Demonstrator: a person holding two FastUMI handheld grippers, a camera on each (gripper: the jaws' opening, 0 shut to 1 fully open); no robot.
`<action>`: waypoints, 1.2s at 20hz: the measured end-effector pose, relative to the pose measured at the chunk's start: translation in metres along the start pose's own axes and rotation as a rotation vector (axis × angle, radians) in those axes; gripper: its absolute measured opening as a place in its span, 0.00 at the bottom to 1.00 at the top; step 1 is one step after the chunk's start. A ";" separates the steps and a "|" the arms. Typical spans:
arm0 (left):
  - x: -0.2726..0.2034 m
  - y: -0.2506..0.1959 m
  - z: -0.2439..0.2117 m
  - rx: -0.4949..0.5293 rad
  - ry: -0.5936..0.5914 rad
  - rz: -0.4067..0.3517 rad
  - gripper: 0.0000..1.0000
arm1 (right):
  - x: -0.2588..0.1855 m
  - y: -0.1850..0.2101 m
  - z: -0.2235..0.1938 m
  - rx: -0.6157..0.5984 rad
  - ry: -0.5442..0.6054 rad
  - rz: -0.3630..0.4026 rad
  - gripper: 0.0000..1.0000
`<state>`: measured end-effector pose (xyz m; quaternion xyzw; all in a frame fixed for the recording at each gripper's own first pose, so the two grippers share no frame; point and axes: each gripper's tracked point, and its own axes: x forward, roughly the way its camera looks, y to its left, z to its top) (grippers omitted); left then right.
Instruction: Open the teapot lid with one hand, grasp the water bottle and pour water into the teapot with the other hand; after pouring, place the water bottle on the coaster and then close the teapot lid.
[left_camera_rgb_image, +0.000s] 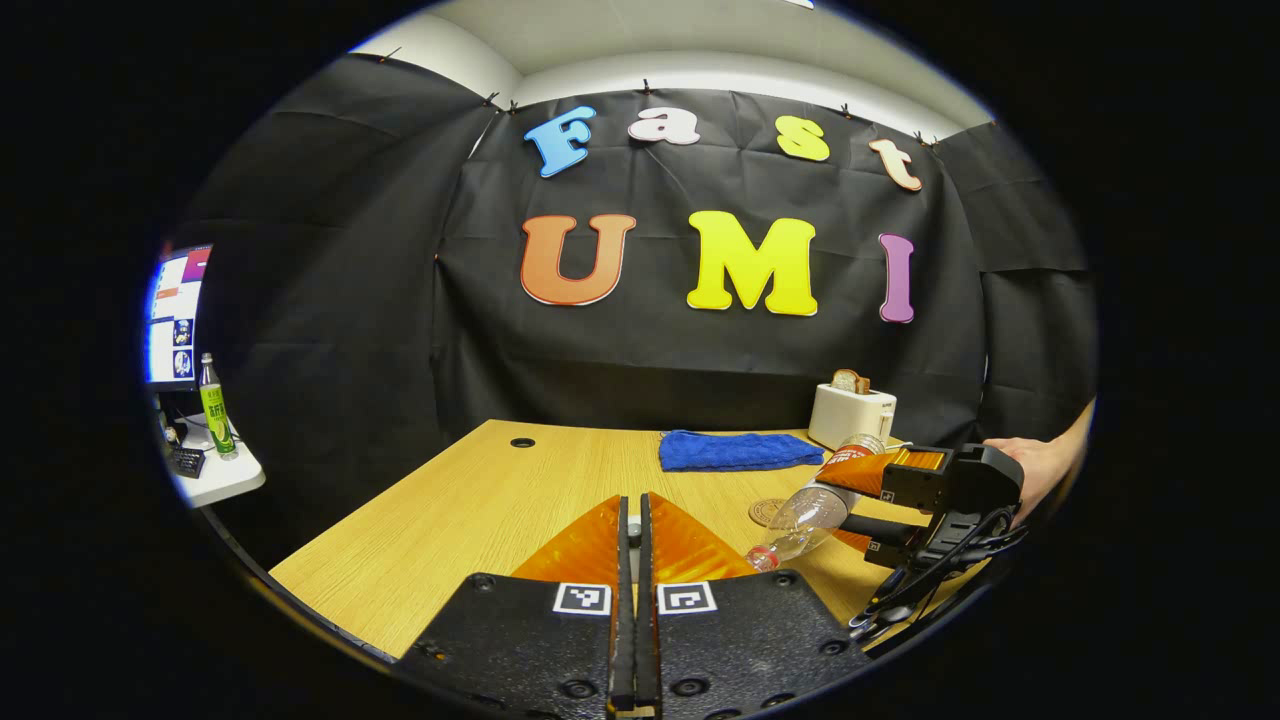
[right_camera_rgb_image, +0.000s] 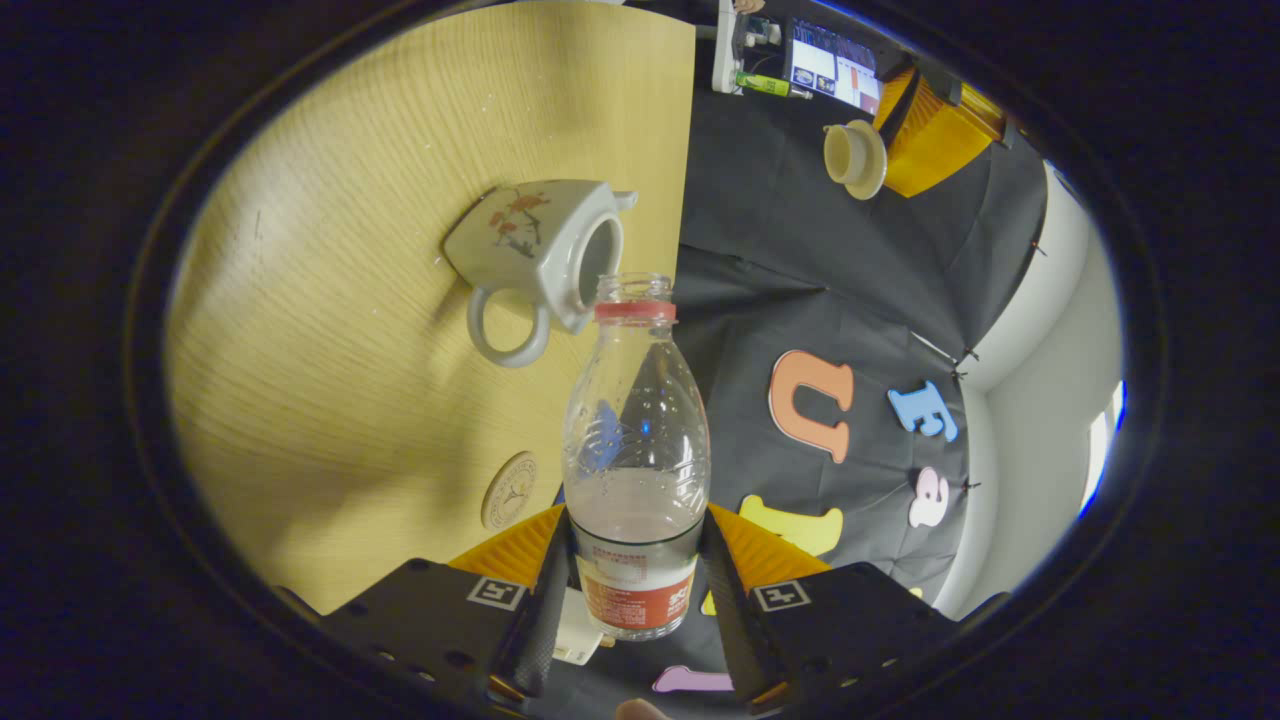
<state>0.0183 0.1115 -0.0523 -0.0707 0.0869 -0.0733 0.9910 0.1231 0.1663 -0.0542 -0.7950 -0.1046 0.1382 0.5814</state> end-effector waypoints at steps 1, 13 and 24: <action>0.000 -0.001 0.000 0.002 0.003 -0.003 0.03 | -0.001 -0.001 0.001 -0.008 -0.001 -0.003 0.68; -0.002 -0.002 0.002 0.025 -0.001 -0.016 0.03 | 0.003 -0.020 0.001 -0.088 -0.003 -0.035 0.68; -0.002 -0.002 0.002 0.033 0.002 -0.021 0.03 | 0.005 -0.025 -0.003 -0.143 0.003 -0.046 0.67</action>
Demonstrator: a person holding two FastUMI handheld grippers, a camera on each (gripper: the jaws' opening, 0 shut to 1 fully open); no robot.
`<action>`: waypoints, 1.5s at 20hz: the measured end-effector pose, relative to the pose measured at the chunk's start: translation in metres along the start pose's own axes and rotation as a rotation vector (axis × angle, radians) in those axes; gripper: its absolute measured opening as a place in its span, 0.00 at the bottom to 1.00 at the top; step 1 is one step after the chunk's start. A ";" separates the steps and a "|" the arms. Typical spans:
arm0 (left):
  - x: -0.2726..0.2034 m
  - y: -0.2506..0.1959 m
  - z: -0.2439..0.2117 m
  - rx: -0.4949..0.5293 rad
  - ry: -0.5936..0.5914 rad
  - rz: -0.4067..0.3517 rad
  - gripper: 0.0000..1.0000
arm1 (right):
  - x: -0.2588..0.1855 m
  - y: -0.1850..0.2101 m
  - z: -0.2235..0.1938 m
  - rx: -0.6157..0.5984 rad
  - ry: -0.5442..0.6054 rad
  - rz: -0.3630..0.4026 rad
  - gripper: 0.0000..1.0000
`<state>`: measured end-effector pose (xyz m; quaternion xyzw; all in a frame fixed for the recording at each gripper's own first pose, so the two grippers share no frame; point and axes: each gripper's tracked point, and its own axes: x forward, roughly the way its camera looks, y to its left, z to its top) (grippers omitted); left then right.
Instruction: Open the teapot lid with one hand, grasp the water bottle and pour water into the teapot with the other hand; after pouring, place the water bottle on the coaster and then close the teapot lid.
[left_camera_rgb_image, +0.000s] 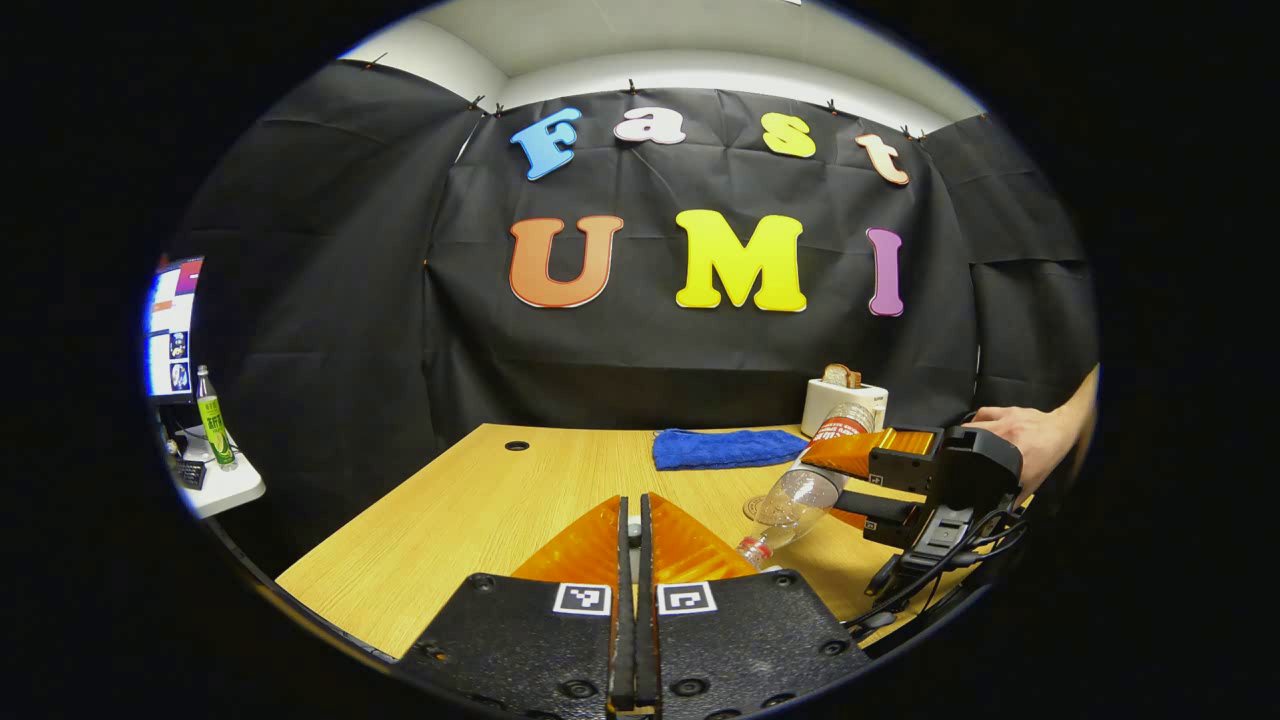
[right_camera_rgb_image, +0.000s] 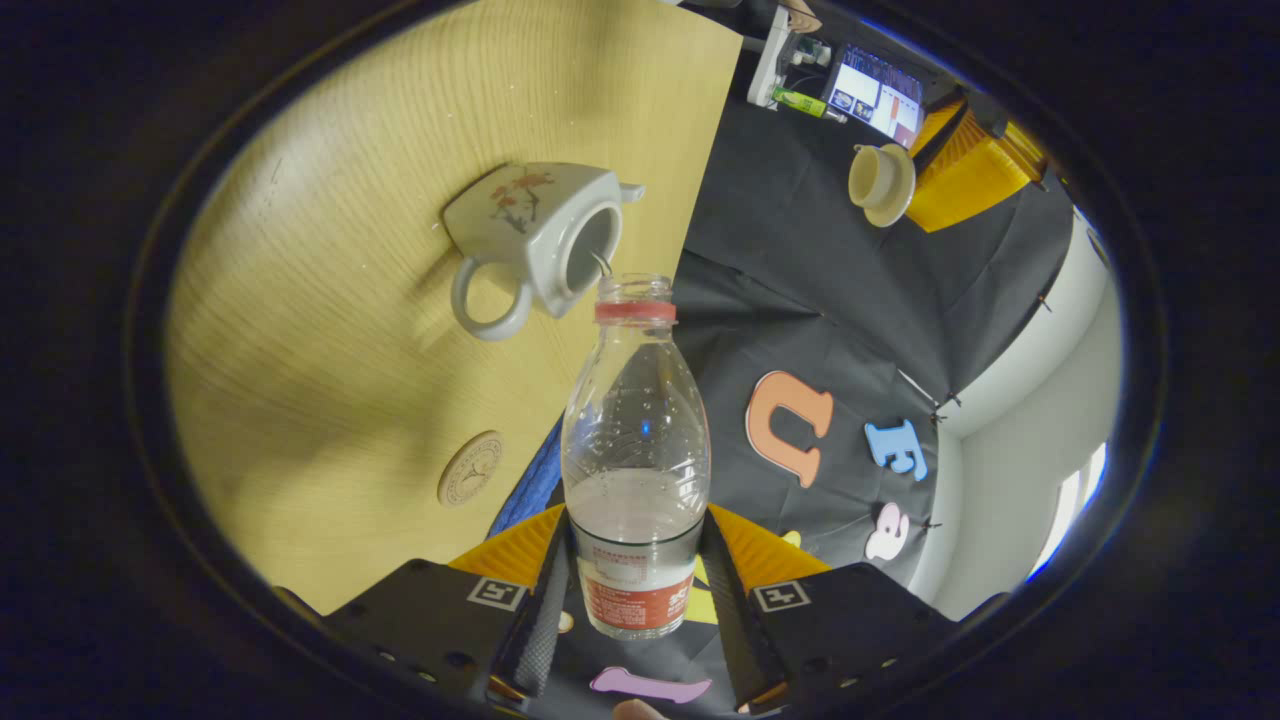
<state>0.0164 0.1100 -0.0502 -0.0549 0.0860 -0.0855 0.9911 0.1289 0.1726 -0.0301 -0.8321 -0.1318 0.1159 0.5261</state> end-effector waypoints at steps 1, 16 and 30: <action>0.001 0.000 0.000 -0.001 -0.002 0.002 0.03 | 0.000 -0.002 0.000 -0.007 0.000 -0.005 0.68; -0.003 0.001 0.003 -0.013 -0.012 0.003 0.03 | -0.001 -0.015 0.001 -0.078 -0.003 -0.042 0.67; -0.005 0.001 0.004 -0.014 -0.016 0.003 0.03 | -0.003 -0.019 0.000 -0.072 -0.003 -0.042 0.67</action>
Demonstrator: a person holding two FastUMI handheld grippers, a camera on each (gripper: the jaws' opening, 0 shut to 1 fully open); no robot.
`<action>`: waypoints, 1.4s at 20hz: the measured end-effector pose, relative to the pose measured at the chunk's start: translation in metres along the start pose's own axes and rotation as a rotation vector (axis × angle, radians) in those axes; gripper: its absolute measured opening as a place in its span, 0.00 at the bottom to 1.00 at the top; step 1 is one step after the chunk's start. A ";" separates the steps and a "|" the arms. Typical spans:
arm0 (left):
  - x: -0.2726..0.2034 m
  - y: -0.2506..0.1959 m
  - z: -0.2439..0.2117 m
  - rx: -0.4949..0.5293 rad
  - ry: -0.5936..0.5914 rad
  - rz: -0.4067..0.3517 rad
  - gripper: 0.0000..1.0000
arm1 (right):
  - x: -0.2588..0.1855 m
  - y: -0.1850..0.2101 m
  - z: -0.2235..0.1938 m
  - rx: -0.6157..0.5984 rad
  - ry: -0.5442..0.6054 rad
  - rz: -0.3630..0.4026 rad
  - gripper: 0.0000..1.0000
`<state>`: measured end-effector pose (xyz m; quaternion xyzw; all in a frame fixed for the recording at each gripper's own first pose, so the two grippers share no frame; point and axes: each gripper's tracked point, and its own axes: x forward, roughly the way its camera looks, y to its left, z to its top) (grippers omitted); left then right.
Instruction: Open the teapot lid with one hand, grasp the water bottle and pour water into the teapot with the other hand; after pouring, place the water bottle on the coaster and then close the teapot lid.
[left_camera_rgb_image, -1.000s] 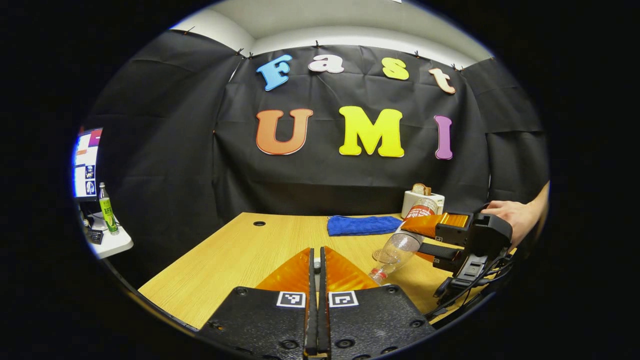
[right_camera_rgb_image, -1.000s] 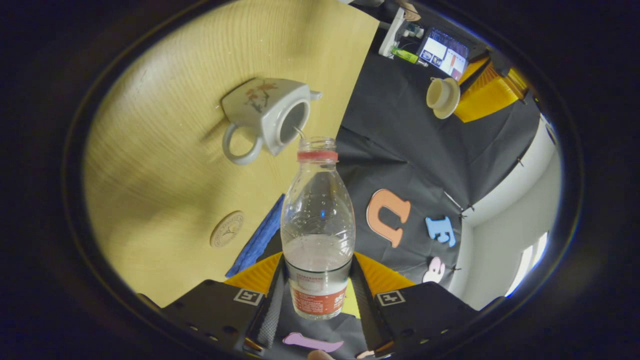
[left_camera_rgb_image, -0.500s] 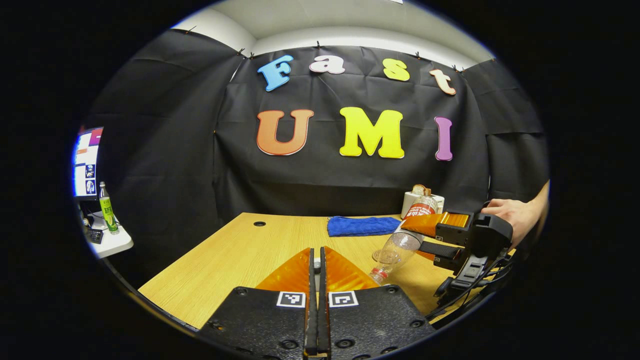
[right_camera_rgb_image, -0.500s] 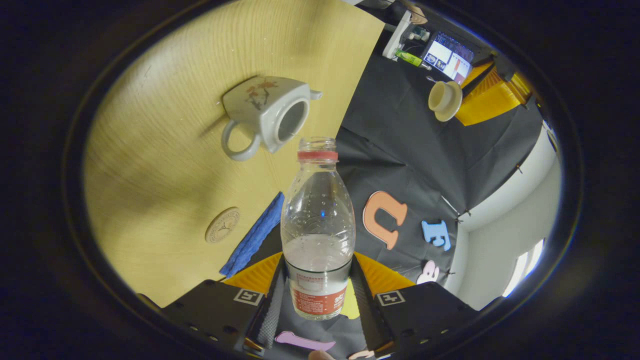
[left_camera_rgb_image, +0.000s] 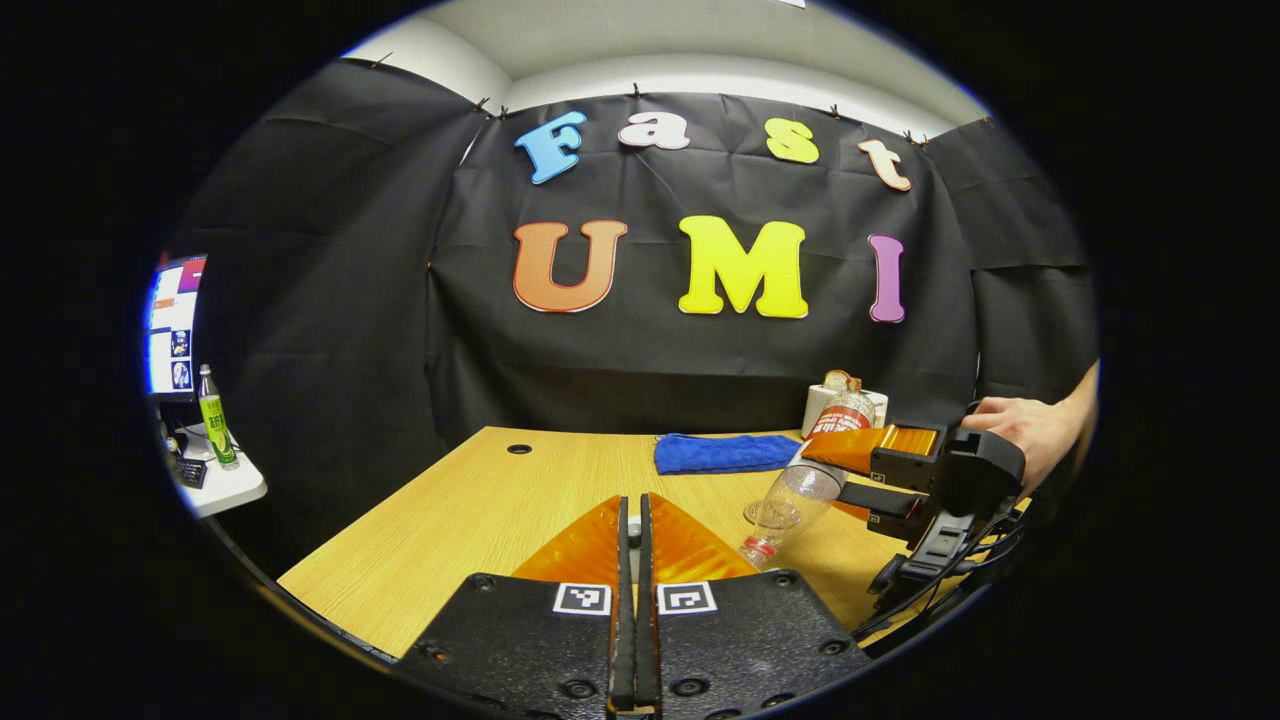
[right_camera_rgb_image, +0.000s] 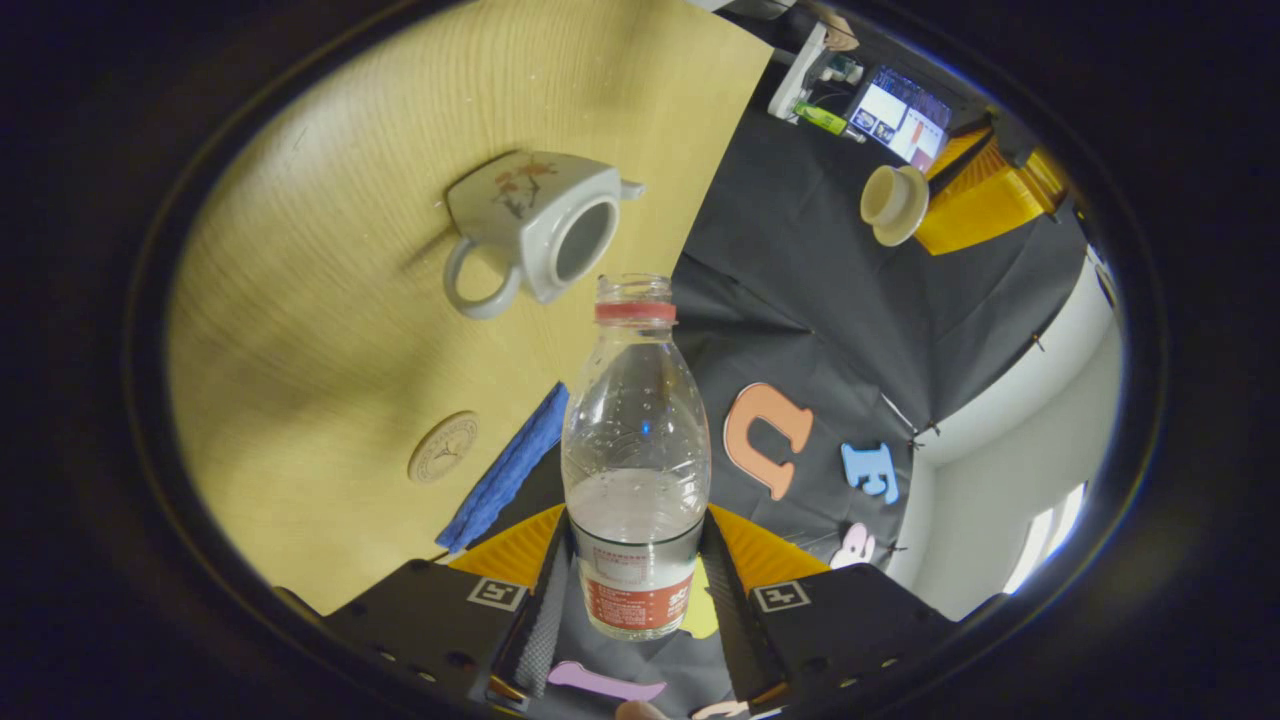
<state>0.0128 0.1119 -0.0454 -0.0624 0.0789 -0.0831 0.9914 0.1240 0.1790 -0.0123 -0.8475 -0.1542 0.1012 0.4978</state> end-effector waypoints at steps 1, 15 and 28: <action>0.000 0.001 0.001 -0.001 -0.002 0.001 0.03 | 0.000 0.005 0.000 0.035 0.001 0.020 0.68; 0.003 -0.005 -0.002 -0.015 0.002 -0.008 0.03 | -0.018 0.043 0.022 1.108 -0.001 0.319 0.67; 0.005 -0.013 0.001 0.003 0.002 -0.005 0.03 | 0.049 0.041 -0.069 1.983 0.083 0.187 0.67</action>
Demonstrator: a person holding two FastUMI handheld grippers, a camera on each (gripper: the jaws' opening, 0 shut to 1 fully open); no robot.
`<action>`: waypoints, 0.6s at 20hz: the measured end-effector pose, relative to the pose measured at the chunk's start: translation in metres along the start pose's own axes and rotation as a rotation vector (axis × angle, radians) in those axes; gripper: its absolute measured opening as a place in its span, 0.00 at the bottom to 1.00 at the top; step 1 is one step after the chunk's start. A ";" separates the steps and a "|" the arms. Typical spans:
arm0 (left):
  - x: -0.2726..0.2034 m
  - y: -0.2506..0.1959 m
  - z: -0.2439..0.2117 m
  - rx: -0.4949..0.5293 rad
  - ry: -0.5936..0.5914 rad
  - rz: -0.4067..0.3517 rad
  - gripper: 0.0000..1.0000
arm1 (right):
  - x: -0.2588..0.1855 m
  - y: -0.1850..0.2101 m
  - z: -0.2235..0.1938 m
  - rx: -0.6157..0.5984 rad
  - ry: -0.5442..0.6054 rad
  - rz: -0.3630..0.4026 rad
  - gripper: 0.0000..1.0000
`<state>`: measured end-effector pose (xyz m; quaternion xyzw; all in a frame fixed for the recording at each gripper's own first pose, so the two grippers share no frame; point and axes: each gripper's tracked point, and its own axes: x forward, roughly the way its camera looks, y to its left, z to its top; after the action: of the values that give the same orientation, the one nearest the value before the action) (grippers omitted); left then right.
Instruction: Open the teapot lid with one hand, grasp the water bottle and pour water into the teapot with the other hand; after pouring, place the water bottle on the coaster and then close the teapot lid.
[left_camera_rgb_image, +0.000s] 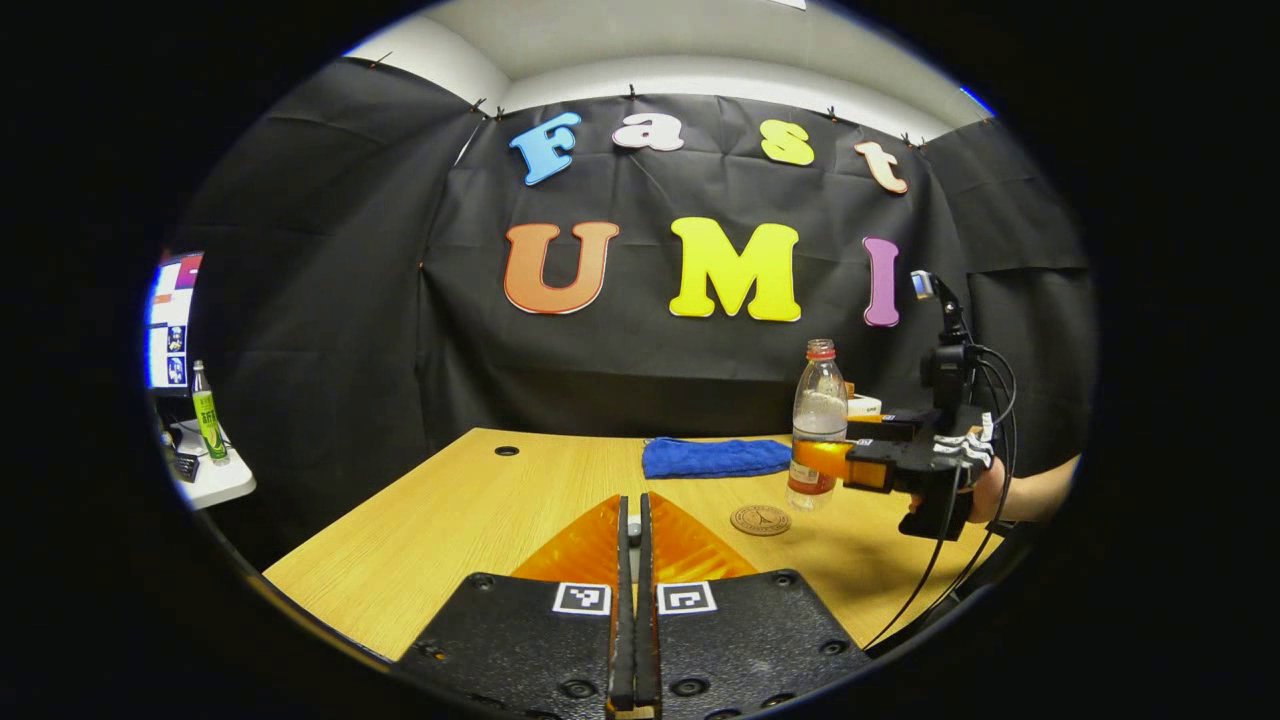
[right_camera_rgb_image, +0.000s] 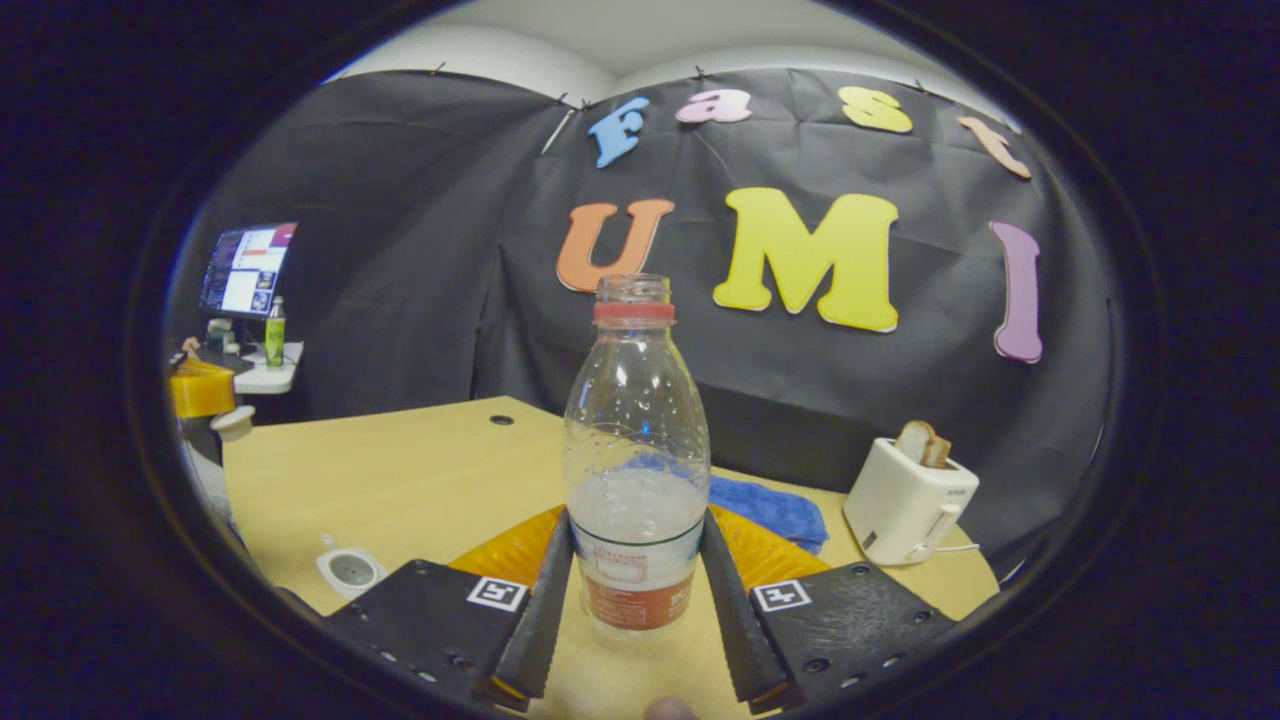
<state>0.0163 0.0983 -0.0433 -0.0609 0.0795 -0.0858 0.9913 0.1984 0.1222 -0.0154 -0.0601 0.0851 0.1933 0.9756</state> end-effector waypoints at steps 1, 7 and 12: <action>0.001 -0.001 0.000 0.001 0.001 0.000 0.03 | 0.004 0.001 -0.004 0.022 0.000 -0.002 0.67; 0.003 0.001 -0.003 -0.003 0.012 0.008 0.03 | 0.040 -0.005 -0.026 0.079 0.020 -0.024 0.67; 0.004 0.001 -0.004 0.007 0.020 0.019 0.03 | 0.058 -0.003 -0.042 0.110 0.030 -0.023 0.69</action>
<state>0.0192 0.0978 -0.0479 -0.0558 0.0897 -0.0774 0.9914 0.2466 0.1345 -0.0669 -0.0104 0.1097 0.1764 0.9781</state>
